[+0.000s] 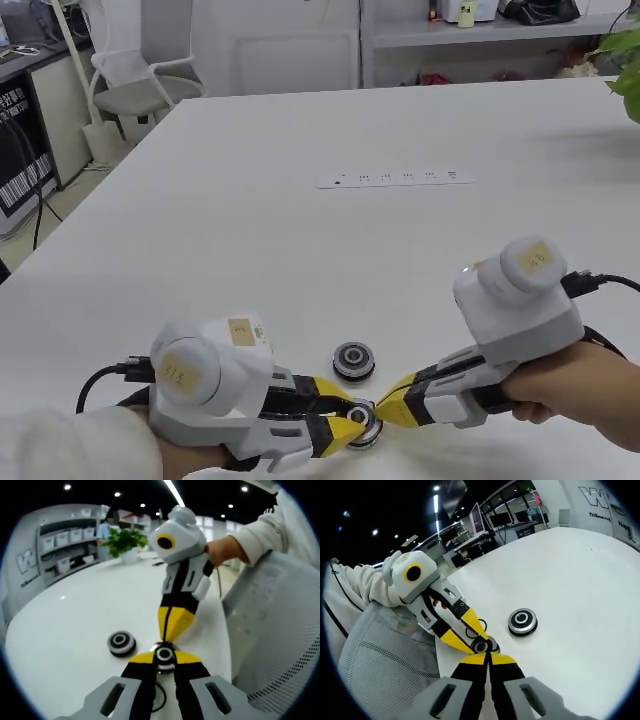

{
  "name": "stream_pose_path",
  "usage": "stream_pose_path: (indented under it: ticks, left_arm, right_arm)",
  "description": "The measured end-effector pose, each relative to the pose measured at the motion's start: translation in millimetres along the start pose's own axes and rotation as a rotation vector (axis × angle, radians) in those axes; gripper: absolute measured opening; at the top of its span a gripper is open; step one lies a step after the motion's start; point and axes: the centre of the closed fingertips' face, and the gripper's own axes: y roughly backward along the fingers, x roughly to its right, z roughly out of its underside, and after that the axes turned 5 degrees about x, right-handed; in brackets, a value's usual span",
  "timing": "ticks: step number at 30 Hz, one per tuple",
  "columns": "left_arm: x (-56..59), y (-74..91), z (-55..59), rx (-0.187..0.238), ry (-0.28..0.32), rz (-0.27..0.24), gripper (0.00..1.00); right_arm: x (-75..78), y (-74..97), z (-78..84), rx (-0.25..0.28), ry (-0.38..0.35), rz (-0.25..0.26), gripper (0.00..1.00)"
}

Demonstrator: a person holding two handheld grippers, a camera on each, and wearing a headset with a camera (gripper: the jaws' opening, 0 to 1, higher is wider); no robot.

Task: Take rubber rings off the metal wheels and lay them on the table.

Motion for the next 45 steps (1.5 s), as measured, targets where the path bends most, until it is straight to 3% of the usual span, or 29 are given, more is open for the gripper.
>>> stream_pose_path:
  ticks: [45]
  left_arm:
    - [0.0,-0.1,-0.4,0.002,0.007,-0.001,0.14]
  right_arm:
    - [-9.8,-1.8,-5.7,0.021,0.007,-0.045,0.00]
